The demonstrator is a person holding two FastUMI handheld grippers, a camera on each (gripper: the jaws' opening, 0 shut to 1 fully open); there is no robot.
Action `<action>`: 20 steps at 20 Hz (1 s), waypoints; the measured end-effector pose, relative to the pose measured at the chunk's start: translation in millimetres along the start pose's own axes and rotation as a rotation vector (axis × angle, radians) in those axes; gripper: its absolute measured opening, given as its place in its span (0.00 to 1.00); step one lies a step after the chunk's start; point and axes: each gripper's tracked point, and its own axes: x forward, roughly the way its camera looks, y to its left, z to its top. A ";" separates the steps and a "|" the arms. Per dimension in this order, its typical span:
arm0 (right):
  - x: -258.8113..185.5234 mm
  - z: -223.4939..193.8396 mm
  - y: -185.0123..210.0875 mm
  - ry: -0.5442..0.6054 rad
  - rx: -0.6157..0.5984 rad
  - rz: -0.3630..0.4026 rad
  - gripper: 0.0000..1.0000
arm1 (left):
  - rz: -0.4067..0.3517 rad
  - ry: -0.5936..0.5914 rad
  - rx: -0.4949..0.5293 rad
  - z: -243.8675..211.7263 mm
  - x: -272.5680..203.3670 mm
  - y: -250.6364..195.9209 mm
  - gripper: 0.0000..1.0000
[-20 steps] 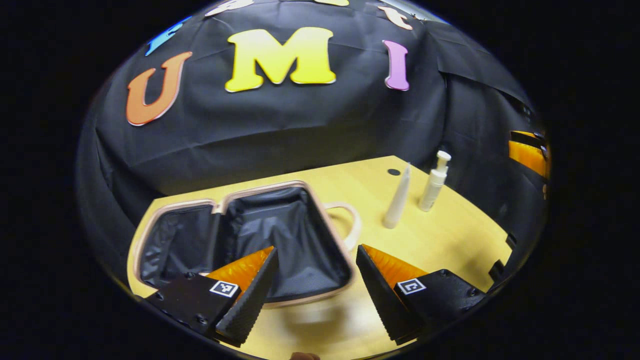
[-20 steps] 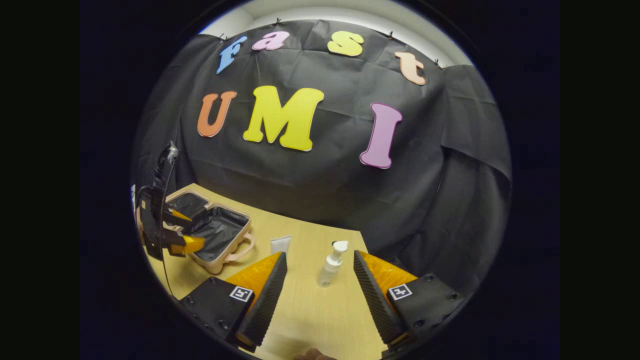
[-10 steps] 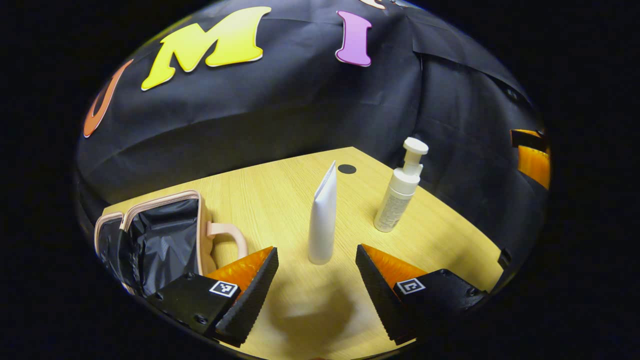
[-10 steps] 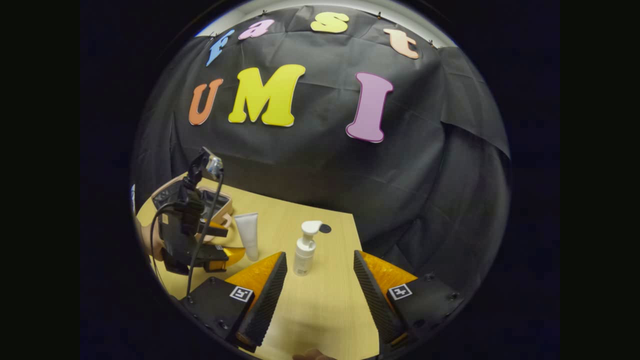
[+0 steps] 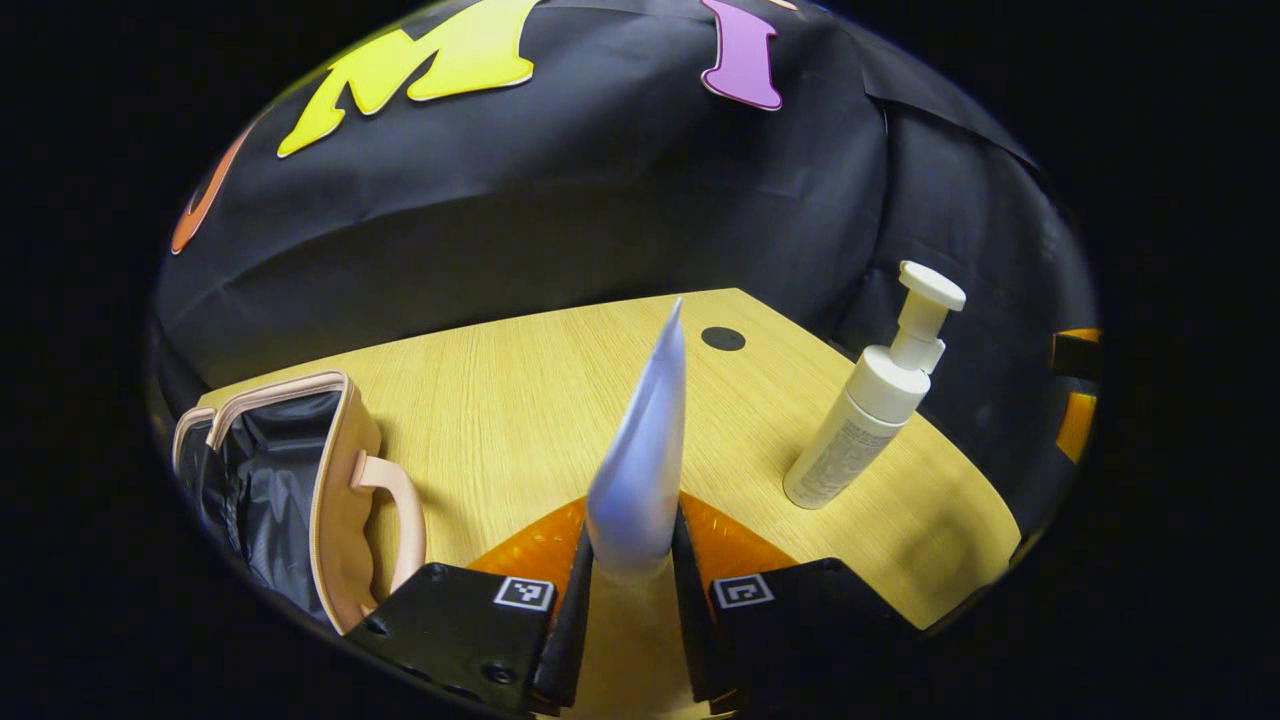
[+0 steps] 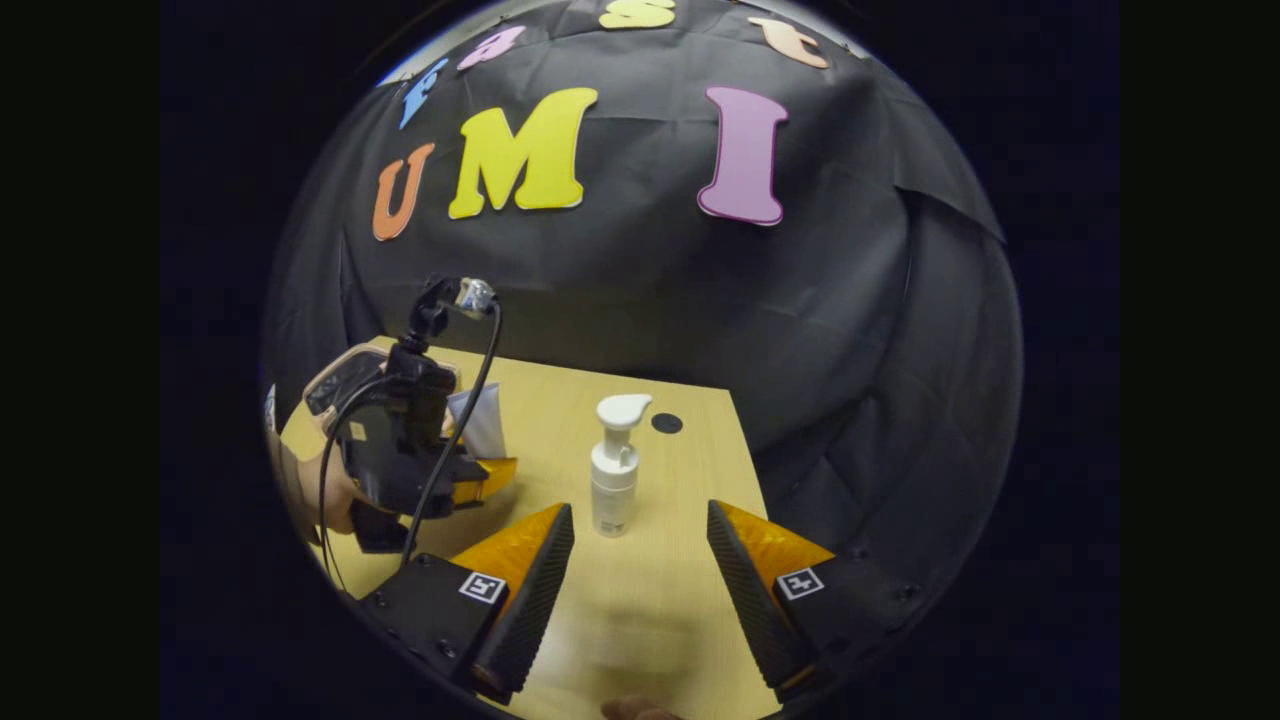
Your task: First open the suitcase, pack the skin care products into it, and then close the suitcase.
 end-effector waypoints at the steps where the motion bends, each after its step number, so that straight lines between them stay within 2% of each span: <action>1: 7.2 1.4 0.6 -0.002 -0.001 0.003 0.80 | 0.007 0.010 -0.008 -2.5 -3.5 0.6 0.43; 2: 19.7 2.1 0.0 0.002 -0.005 0.003 0.79 | 0.010 0.021 -0.024 -6.0 -9.4 -0.8 0.41; 3: 31.5 0.0 3.6 0.014 -0.010 0.017 0.79 | 0.019 0.016 -0.042 -5.9 -16.4 0.5 0.44; 4: 40.3 -1.3 6.1 0.022 -0.016 0.024 0.80 | 0.015 0.010 -0.054 -4.4 -23.8 1.5 0.39; 5: 47.9 -3.0 7.7 0.030 -0.016 0.033 0.80 | 0.015 0.003 -0.063 -2.4 -32.2 2.7 0.38; 6: 54.0 -6.2 7.7 0.040 -0.005 0.033 0.80 | 0.023 -0.003 -0.069 -1.6 -39.4 5.7 0.42; 7: 61.9 -7.9 7.6 0.048 0.015 0.031 0.80 | 0.035 -0.007 -0.076 -0.5 -49.5 8.8 0.42; 8: 71.2 -10.7 9.3 0.054 0.035 0.032 0.80 | 0.048 -0.014 -0.082 -0.3 -58.6 10.7 0.37; 9: 89.0 -18.2 9.1 0.072 0.041 0.020 0.80 | 0.076 -0.019 -0.093 -1.5 -77.7 15.8 0.37; 10: 98.2 -24.0 8.9 0.083 0.040 0.015 0.80 | 0.106 -0.034 -0.099 -1.2 -90.7 20.4 0.42; 11: 105.4 -31.1 9.5 0.113 0.038 0.014 0.79 | 0.142 -0.049 -0.102 -1.6 -99.0 27.2 0.36; 12: 114.9 -37.4 12.5 0.118 0.040 0.016 0.80 | 0.178 -0.049 -0.112 -5.8 -123.6 33.7 0.36; 14: 133.2 -39.5 16.7 0.116 0.049 0.023 0.81 | 0.196 -0.040 -0.148 -13.1 -156.0 39.9 0.36; 16: 140.8 -41.4 16.8 0.122 0.059 0.014 0.81 | 0.223 -0.039 -0.137 -16.8 -172.7 49.4 0.35; 17: 142.7 -42.7 18.6 0.121 0.071 0.018 0.79 | 0.233 -0.040 -0.131 -17.3 -179.4 53.1 0.35; 20: 144.0 -40.9 25.1 0.117 0.079 0.026 0.64 | 0.262 -0.034 -0.109 -17.2 -204.6 62.4 0.36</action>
